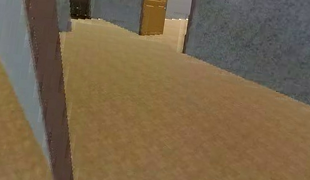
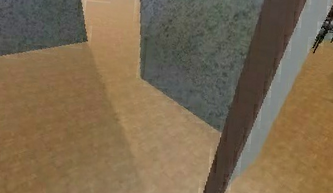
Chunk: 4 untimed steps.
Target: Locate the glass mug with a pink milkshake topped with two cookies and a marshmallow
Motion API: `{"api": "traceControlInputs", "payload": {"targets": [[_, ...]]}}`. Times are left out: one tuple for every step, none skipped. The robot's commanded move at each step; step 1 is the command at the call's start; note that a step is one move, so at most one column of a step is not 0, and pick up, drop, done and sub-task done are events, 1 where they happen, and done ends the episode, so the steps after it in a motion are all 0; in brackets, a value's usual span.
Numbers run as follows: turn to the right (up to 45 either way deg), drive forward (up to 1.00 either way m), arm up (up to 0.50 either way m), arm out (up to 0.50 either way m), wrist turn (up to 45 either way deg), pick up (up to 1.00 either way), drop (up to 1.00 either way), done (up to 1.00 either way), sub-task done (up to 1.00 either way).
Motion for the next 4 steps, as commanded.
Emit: {"api": "traceControlInputs", "payload": {"targets": [[6.0, 0.0, 0.0, 0.0, 0.0, 0.0, 0.0, 0.0, 0.0], [0.0, 1.0, 0.0, 0.0, 0.0, 0.0, 0.0, 0.0, 0.0], [0.0, 0.25, 0.0, 0.0, 0.0, 0.0, 0.0, 0.0, 0.0], [-6.0, 0.0, 0.0, 0.0, 0.0, 0.0, 0.0, 0.0, 0.0]]}}
